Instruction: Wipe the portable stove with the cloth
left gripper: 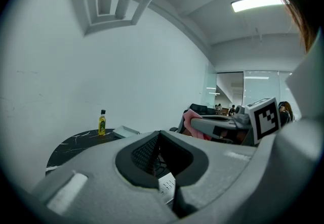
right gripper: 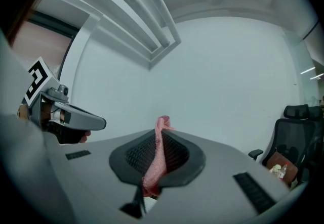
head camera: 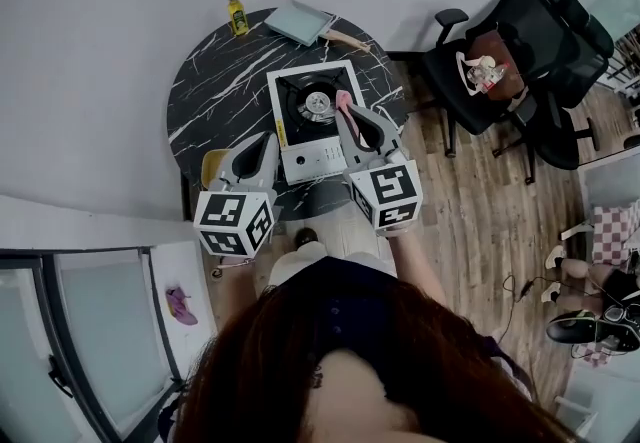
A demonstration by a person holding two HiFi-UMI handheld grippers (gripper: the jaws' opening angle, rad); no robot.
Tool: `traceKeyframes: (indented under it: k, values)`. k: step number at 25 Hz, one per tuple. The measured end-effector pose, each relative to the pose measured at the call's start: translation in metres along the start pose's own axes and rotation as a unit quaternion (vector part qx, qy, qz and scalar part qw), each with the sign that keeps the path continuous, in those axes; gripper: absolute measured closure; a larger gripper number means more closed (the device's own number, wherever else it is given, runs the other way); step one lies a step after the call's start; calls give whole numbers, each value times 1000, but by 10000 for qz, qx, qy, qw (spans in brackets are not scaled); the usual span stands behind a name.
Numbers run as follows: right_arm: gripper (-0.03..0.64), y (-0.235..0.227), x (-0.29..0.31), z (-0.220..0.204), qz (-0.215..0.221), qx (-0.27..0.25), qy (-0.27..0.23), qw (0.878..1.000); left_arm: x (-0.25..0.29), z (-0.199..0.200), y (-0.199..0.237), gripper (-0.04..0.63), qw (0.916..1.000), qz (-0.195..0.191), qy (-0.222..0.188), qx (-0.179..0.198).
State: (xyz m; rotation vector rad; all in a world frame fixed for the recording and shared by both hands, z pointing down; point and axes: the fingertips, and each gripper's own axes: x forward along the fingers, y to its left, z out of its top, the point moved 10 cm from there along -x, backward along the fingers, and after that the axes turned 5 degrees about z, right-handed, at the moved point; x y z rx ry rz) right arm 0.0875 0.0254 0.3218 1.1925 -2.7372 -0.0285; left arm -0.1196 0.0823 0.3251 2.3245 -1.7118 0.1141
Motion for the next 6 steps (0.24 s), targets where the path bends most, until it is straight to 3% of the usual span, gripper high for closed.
traceKeyframes:
  k: [6]
  values:
    - [597, -20, -30, -5, 92, 10, -13, 10000, 4, -3, -44, 583, 10000, -2, 12, 10]
